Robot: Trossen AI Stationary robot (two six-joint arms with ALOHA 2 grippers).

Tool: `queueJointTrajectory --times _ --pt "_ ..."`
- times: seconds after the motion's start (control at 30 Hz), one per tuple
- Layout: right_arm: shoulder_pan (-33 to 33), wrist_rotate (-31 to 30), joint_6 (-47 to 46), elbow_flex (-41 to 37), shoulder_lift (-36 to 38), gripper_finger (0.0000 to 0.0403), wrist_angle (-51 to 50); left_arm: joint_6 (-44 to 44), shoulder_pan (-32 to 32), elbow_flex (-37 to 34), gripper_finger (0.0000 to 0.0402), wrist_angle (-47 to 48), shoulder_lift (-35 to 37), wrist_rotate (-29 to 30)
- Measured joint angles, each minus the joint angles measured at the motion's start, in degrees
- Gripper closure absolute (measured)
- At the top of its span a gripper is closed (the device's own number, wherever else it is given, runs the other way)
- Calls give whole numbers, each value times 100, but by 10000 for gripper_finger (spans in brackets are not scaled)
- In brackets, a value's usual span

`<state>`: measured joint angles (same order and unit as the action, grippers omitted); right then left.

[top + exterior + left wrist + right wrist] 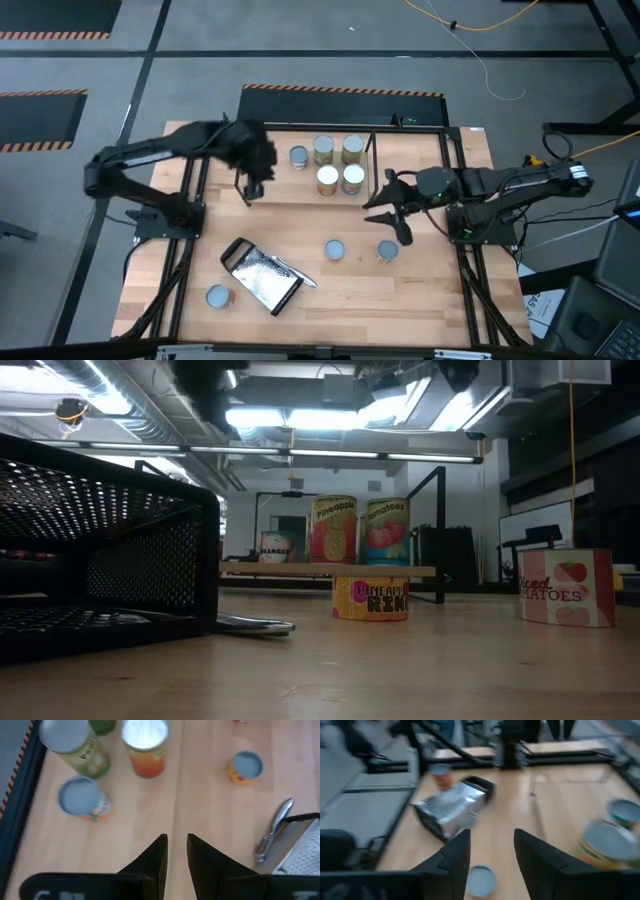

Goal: Pick and place cans onto a shelf
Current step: Put the canned diced tomatoes on the shelf

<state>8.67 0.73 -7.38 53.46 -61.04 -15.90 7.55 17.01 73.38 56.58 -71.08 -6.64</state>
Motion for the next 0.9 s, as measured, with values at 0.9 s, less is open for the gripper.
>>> queueJointTrajectory --times 0.9 --pt "1227 194 -5691 408 -1313 246 -2600 -852 -1934 -2430 335 -2327 1822 1216"
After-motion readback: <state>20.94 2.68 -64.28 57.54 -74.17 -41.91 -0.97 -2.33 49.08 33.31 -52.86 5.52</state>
